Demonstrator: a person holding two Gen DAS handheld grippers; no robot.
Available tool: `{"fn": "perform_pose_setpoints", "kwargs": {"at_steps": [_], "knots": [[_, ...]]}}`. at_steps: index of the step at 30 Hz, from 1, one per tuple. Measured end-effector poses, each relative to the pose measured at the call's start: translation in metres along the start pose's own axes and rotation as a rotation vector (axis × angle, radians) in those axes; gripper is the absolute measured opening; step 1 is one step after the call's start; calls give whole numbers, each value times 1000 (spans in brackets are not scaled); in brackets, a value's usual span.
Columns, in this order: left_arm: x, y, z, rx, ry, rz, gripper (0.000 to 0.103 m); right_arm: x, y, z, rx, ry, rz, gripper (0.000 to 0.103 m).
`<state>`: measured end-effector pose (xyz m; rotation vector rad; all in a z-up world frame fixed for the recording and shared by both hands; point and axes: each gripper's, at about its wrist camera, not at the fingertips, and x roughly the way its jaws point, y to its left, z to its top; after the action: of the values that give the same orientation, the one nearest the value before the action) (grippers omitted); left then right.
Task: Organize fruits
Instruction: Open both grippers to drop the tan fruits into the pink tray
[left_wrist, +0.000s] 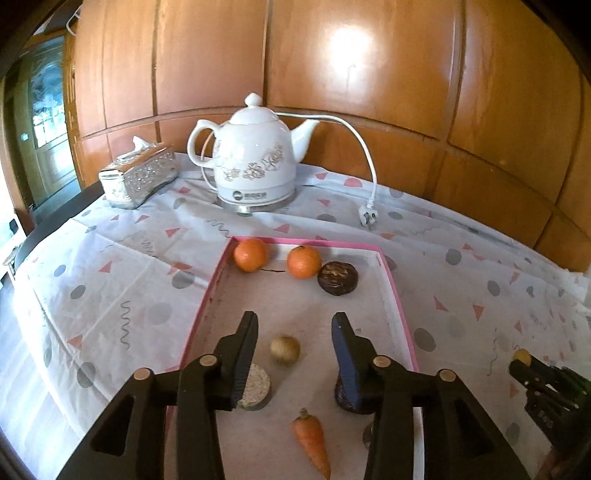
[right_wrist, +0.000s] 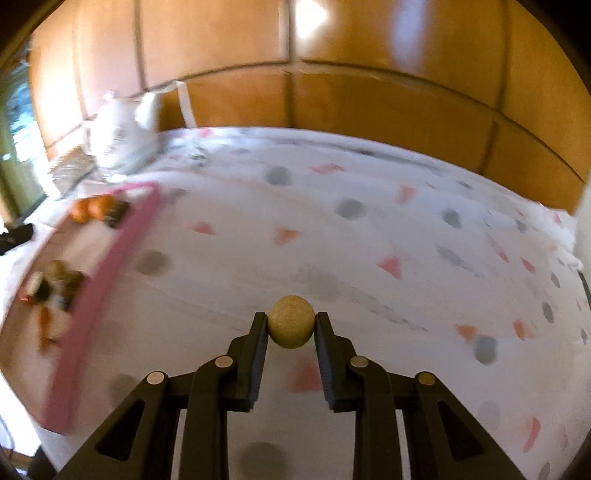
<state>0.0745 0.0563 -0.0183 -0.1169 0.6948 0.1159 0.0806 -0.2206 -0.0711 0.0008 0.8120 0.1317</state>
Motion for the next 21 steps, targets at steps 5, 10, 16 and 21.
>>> {"fn": "perform_pose_setpoints", "kwargs": {"at_steps": [5, 10, 16, 21], "knots": [[-15, 10, -1, -17, -34, 11, 48, -13, 53, 17, -89, -35, 161, 25], [-30, 25, -2, -40, -59, 35, 53, -18, 110, 25, -186, -39, 298, 26], [-43, 47, -5, -72, -76, 76, 64, -9, 159, 21, -269, 5, 386, 26], [-49, 62, -10, -100, -74, 99, 75, -3, 180, 14, -299, 33, 398, 30]]}}
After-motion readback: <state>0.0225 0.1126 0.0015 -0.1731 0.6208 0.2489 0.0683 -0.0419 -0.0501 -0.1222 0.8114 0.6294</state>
